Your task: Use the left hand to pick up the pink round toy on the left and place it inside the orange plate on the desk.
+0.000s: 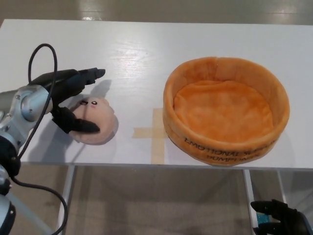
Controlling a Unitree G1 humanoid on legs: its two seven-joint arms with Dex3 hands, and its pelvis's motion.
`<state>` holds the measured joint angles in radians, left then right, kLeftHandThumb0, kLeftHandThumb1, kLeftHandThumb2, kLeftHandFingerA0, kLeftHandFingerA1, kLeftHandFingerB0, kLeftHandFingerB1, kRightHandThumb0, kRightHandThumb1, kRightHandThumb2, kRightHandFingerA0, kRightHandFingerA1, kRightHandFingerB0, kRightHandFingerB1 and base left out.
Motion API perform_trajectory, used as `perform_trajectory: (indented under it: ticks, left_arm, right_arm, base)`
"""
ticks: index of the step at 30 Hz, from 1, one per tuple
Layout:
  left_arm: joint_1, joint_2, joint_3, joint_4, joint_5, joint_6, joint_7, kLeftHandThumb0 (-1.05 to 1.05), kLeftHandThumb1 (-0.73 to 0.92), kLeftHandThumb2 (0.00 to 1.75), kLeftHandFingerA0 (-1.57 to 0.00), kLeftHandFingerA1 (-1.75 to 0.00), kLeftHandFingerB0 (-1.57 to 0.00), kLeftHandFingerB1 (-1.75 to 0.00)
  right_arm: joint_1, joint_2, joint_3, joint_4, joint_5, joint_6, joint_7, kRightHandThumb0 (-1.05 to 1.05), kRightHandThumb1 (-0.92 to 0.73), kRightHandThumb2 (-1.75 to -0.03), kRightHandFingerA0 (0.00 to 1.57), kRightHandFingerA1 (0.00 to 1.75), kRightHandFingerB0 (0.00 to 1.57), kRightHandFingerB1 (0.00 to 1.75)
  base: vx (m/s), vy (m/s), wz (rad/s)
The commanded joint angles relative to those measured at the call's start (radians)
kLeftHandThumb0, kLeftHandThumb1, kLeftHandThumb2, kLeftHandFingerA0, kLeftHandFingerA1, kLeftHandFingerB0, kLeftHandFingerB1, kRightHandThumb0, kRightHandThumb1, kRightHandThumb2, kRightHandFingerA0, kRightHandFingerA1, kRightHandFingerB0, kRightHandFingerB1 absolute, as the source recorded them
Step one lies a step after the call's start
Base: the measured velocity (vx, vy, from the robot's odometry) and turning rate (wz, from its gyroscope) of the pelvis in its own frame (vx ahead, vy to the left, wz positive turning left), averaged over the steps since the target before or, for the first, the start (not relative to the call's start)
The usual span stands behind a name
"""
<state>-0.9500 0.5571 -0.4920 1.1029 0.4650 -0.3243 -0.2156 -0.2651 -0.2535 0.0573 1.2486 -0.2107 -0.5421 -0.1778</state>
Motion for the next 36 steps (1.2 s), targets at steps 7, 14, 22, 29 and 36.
perform_trajectory:
  ticks: [7,14,22,29,36]
  left_arm:
    - [0.054,-0.005,0.002,0.005,0.030,-0.032,-0.024,-0.54,0.33,0.76,-0.04,-0.25,0.00,-0.16]
    - [0.112,0.007,0.036,-0.061,-0.020,-0.085,-0.103,-0.51,0.34,0.69,-0.24,-0.44,-0.03,-0.24]
    - [0.185,0.008,0.091,-0.137,-0.067,-0.127,-0.171,-0.18,0.81,0.64,-1.04,-0.62,-0.71,-0.45]
    - [0.201,-0.004,0.124,-0.131,-0.085,-0.153,-0.162,-0.11,0.77,0.81,-0.93,-1.07,-0.83,-0.91]
    - [0.203,-0.011,0.147,-0.111,-0.080,-0.190,-0.103,-0.12,0.78,0.77,-0.96,-1.10,-0.83,-0.92]
  right_arm:
    - [0.004,-0.004,-0.003,0.007,-0.009,-0.007,-0.009,-0.10,-0.59,-0.57,0.62,0.54,0.63,0.49]
    - [0.000,-0.003,-0.007,0.005,-0.004,0.006,0.005,-0.11,-0.60,-0.57,0.59,0.52,0.62,0.49]
    - [-0.003,-0.006,-0.003,0.009,-0.012,0.015,0.002,-0.12,-0.60,-0.57,0.59,0.52,0.63,0.48]
    - [-0.003,-0.004,-0.004,0.009,-0.015,0.011,-0.004,-0.13,-0.60,-0.57,0.58,0.51,0.63,0.48]
    - [-0.002,-0.004,-0.003,0.010,-0.017,0.009,-0.003,-0.13,-0.60,-0.57,0.59,0.51,0.62,0.48]
  base:
    - [0.00,0.000,0.00]
    - [0.00,0.000,0.00]
    - [0.00,0.000,0.00]
    - [0.00,0.000,0.00]
    - [0.00,0.000,0.00]
